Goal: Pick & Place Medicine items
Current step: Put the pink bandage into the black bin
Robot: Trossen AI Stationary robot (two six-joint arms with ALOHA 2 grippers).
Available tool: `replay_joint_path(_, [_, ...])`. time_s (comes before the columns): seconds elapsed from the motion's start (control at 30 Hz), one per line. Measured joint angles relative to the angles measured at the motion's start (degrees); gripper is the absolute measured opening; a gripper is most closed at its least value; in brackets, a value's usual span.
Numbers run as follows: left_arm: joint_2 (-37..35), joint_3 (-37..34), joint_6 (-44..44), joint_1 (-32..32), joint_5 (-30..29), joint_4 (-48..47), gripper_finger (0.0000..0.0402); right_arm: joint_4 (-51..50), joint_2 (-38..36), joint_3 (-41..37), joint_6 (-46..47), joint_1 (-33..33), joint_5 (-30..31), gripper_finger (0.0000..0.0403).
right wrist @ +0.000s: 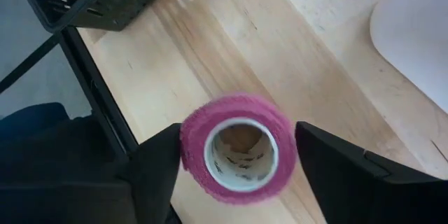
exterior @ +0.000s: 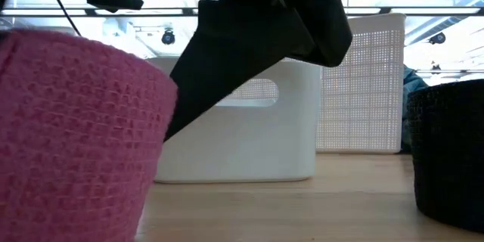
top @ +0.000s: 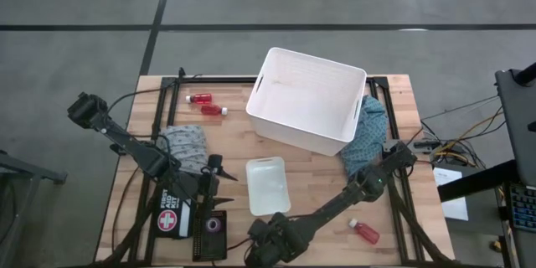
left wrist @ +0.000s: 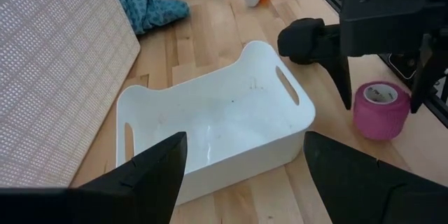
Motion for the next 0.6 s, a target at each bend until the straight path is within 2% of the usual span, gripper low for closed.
replay_joint_path(0.27, [0.0,0.0,0.0,0.0,0.0,0.0,0.0292,1.7,0.0,0.2,-2.3,0.0,0.2,0.0341])
replay_joint_path(0.47, [0.0,0.0,0.0,0.0,0.0,0.0,0.0292,1.0,-0.8,0.2,-2.9,0.0,1.6,0.0347])
replay_joint_path(0.6, [0.0,0.0,0.0,0.0,0.0,0.0,0.0292,0.5,-3.1,0.3,-4.4,0.4,5.7,0.0344])
